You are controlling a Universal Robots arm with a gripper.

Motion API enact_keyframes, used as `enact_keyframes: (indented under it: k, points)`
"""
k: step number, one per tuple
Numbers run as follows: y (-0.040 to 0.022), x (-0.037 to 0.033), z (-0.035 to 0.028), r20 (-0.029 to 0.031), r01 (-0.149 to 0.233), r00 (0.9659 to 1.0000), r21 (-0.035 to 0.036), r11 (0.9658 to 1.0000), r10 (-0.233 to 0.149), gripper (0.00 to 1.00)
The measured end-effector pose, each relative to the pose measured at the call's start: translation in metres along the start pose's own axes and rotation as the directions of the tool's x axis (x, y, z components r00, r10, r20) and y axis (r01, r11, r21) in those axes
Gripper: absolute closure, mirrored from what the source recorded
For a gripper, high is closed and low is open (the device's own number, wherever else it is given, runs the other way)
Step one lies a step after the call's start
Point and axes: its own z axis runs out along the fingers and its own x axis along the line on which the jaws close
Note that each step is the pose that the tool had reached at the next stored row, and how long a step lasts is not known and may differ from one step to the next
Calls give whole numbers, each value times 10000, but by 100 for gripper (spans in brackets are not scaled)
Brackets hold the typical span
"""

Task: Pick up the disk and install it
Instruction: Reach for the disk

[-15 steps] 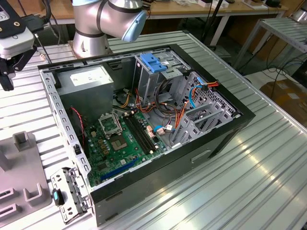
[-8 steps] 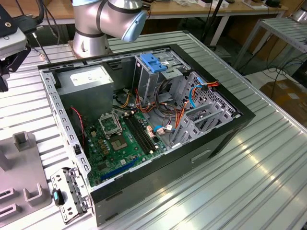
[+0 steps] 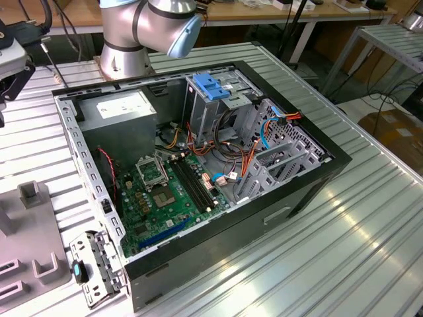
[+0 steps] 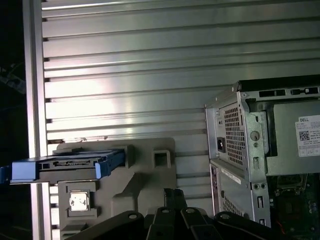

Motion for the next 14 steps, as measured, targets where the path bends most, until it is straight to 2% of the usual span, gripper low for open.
enact_keyframes:
  k: [14]
  points:
    - [-12,156,4,-8,0,10000,1,10000,0,89]
